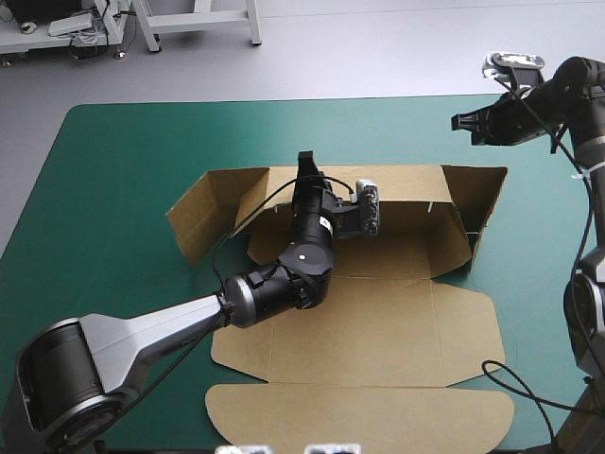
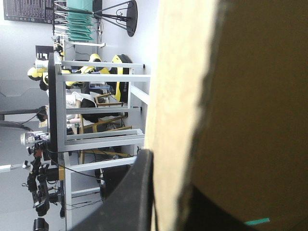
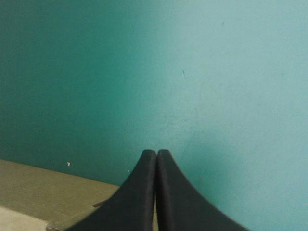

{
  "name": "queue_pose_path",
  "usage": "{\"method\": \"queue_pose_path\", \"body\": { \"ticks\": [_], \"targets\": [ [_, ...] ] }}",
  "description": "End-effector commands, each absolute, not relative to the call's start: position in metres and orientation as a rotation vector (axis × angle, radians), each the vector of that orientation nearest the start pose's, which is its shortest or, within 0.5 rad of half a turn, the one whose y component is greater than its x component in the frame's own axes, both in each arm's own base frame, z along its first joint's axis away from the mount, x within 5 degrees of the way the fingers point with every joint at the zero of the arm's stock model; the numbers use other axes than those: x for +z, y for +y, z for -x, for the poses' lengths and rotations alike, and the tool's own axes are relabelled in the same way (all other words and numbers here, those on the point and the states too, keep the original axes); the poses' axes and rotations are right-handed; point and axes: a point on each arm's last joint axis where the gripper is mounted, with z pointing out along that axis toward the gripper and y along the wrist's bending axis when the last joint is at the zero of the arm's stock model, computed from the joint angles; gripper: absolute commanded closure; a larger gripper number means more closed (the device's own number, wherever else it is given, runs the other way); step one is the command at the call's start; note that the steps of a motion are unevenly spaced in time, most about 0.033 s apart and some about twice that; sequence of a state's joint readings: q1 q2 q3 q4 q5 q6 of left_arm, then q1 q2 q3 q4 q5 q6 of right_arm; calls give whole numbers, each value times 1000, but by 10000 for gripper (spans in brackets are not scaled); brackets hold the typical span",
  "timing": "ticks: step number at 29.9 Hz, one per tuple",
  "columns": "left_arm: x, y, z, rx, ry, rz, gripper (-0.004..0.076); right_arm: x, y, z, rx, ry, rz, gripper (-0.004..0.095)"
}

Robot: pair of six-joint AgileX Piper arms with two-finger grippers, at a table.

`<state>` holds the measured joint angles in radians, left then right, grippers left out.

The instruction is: Fold the box

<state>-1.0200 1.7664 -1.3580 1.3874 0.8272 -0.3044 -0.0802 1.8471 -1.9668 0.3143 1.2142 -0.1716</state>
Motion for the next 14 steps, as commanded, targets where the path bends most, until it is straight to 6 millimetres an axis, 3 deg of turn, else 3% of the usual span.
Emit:
{"method": "queue_pose_path", "body": {
  "ticks": [1, 9, 14],
  "targets": [
    [333, -293, -256, 801, 1422, -1303, 733, 404, -3, -397, 348, 2480, 107, 926],
    [333, -289, -256, 840, 1454, -1273, 733, 401, -1, -393, 381, 2498, 107, 927],
    [333, -288, -256, 809, 1490, -1219, 733, 387, 0, -382, 397, 2558, 99, 926]
  ]
}}
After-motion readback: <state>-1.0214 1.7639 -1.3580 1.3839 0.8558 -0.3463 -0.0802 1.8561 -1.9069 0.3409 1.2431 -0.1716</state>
